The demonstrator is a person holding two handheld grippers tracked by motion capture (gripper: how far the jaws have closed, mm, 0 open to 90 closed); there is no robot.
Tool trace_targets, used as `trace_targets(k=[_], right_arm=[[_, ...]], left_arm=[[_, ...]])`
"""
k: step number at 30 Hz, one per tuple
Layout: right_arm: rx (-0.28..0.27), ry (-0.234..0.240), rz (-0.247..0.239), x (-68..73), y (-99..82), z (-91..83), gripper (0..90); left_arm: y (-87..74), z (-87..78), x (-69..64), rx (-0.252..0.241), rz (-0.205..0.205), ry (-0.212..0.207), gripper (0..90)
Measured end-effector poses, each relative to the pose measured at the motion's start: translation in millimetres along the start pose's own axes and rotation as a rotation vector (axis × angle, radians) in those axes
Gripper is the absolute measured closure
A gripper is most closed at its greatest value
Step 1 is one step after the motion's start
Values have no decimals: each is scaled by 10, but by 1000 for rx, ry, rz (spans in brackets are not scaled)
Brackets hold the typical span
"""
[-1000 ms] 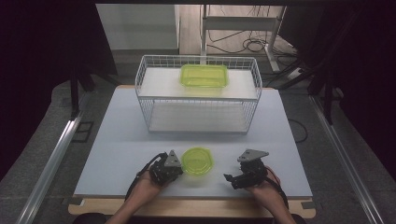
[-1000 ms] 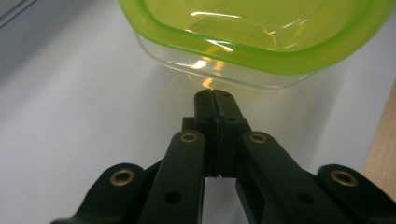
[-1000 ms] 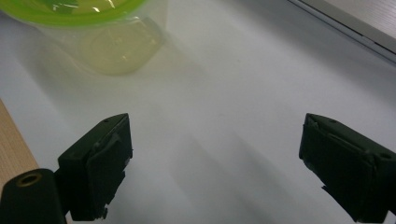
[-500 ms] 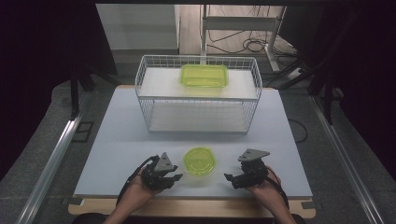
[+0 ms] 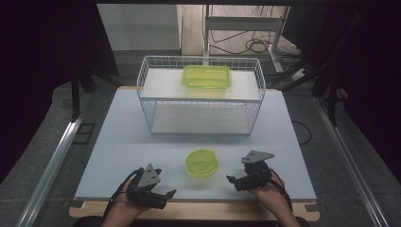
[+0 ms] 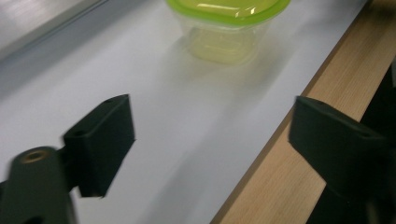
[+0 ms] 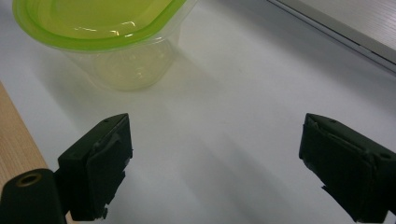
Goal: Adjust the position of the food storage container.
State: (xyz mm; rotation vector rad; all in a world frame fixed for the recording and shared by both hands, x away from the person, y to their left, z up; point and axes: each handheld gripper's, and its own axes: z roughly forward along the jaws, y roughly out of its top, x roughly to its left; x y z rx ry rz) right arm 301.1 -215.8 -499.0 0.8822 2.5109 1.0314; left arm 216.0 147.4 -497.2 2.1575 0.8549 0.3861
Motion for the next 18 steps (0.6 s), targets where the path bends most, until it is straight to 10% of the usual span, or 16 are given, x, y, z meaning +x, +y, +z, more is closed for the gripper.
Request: trace_targets(k=[7, 18], right_arm=[[-2, 4, 1, 11, -8, 7, 98], [8, 15, -2, 21, -27, 36, 98]], left_arm=[[-126, -48, 102, -32, -47, 5, 74], [-308, 77, 157, 18, 20, 87, 23]])
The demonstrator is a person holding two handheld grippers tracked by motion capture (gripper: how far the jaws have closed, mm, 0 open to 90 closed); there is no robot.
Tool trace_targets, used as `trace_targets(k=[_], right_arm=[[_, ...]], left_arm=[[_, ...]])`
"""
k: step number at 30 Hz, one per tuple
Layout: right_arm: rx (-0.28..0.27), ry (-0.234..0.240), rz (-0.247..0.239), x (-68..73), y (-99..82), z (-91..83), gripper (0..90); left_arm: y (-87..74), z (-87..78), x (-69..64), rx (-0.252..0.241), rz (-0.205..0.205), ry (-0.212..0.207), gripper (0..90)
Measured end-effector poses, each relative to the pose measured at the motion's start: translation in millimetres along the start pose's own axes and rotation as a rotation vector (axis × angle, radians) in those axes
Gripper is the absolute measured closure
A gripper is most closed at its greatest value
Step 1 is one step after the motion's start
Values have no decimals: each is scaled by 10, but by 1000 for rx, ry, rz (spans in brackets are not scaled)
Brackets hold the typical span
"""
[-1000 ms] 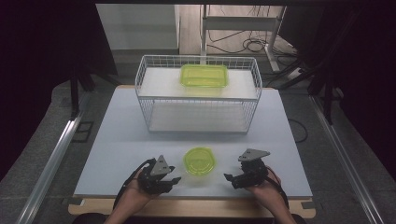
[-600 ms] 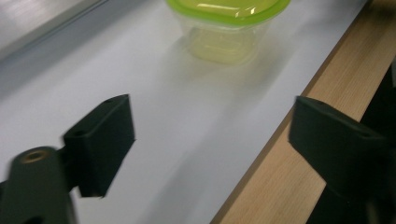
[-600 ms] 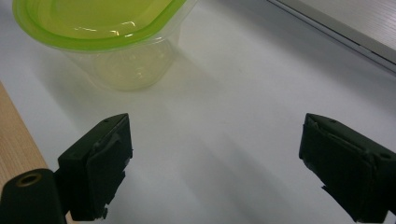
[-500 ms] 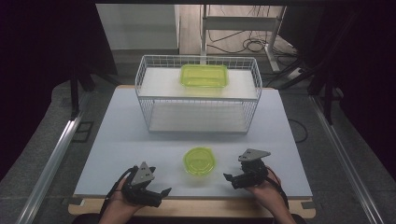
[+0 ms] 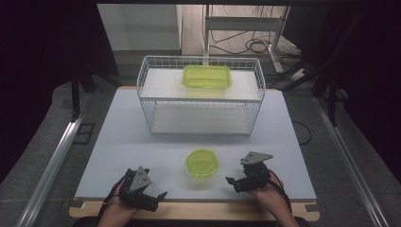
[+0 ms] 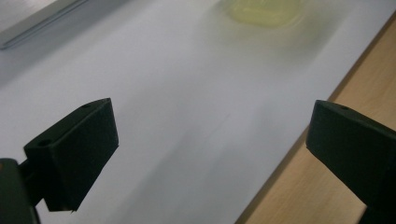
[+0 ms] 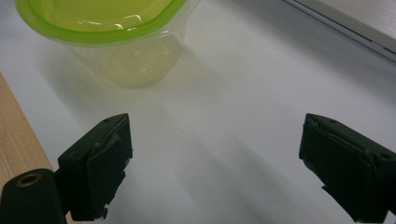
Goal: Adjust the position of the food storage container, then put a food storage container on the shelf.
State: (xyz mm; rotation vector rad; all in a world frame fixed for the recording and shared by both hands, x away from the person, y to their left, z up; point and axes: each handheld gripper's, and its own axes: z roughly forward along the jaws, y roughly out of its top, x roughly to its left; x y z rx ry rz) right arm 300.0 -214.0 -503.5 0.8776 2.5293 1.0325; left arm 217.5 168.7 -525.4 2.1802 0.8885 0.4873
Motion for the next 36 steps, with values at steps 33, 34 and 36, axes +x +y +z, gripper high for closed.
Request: trace_targets(k=[33, 34, 36], right_arm=[[-62, 151, 121, -133, 404, -62, 362], [-61, 148, 120, -138, 429, -57, 373], [-62, 146, 128, -159, 488, -30, 391]], left_arm=[[-33, 9, 18, -3, 25, 39, 19], [-33, 10, 18, -3, 26, 40, 19], [-32, 11, 16, 0, 31, 41, 19]])
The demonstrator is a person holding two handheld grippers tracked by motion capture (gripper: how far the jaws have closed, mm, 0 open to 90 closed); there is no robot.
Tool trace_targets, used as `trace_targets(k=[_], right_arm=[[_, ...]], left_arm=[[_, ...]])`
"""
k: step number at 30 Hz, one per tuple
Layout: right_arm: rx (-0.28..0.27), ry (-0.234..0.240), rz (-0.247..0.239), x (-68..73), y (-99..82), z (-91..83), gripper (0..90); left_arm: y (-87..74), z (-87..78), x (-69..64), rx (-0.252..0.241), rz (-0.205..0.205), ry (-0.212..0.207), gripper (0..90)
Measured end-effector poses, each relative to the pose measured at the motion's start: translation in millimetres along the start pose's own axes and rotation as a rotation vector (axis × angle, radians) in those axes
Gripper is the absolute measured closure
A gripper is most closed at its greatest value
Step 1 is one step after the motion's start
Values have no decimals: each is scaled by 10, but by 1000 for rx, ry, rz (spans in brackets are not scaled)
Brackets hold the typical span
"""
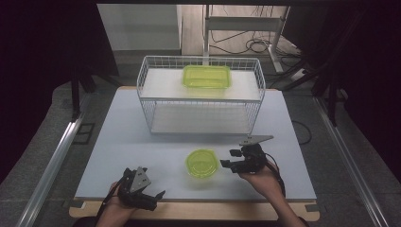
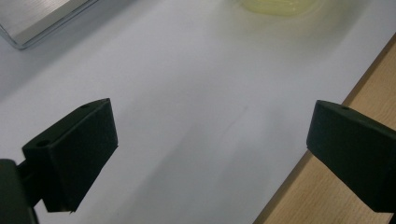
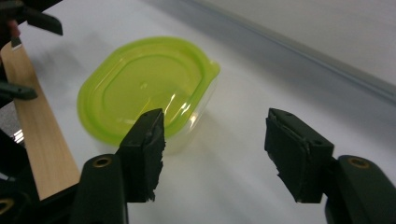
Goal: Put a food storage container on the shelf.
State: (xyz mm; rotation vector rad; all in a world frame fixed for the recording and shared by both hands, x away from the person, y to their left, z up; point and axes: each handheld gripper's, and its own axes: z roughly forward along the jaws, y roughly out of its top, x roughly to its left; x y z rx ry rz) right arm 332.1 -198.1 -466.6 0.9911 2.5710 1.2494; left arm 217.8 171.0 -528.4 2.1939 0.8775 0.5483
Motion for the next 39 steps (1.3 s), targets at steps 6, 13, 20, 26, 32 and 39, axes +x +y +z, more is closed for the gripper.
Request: trace_targets(k=[6, 13, 20, 26, 32, 39], right_arm=[[0, 82, 96, -112, 101, 128, 458], [28, 179, 159, -183, 156, 274, 525], [87, 238, 210, -250, 155, 423, 563], [126, 299, 268, -318, 129, 493, 673], [147, 395, 320, -338, 139, 493, 796], [170, 396, 316, -262, 193, 463, 812]], left_arm=[[-2, 17, -26, 14, 26, -2, 21], [1, 14, -39, 14, 35, -5, 22], [1, 15, -49, 20, 52, -2, 22], [2, 19, -61, 30, 71, -2, 22], [6, 24, -78, 35, 89, -1, 22], [4, 27, -81, 37, 96, 3, 22]])
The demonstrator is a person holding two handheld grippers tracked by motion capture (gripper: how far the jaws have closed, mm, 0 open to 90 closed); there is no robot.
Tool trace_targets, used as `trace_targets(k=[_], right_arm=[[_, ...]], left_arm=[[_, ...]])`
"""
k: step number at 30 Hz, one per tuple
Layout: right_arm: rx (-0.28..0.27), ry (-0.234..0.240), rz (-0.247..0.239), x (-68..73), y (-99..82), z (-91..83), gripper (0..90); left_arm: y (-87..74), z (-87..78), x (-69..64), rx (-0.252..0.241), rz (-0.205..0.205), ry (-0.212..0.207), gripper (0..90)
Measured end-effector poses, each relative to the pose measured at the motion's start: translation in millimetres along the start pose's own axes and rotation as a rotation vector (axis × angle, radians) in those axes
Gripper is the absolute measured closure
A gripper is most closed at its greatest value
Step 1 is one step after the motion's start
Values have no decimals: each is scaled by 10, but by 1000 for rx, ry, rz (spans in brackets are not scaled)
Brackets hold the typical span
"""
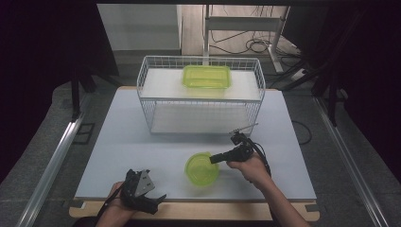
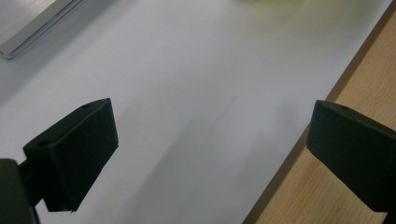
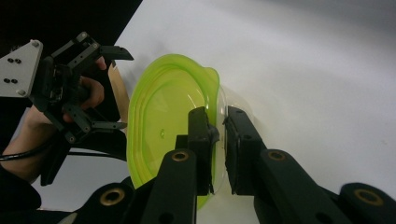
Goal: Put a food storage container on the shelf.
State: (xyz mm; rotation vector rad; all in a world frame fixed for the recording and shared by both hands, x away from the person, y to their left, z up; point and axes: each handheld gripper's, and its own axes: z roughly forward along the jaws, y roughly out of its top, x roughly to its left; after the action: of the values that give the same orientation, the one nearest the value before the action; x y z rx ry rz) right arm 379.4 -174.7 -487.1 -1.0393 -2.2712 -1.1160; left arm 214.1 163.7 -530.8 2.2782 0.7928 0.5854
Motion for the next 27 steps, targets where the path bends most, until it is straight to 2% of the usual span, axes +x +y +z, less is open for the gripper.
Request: trace_targets(k=[5, 10, 15, 19, 21, 27], right_arm=[[-32, 23, 4, 19, 9, -42, 812], [-73, 37, -9, 66, 35, -130, 812], [-127, 45, -12, 130, 86, -248, 811], [-146, 49, -16, 170, 138, -335, 811], [-155, 36, -16, 198, 172, -387, 811], [-207, 37, -41, 311, 298, -564, 811]], left_arm=[[4, -18, 15, -14, -14, 6, 22], [8, -47, 42, -46, -57, -1, 21], [5, -39, 38, -34, -47, 0, 21], [6, -33, 31, -31, -43, 3, 21], [3, -33, 36, -28, -42, 3, 21], [1, -28, 32, -27, -39, 5, 21]])
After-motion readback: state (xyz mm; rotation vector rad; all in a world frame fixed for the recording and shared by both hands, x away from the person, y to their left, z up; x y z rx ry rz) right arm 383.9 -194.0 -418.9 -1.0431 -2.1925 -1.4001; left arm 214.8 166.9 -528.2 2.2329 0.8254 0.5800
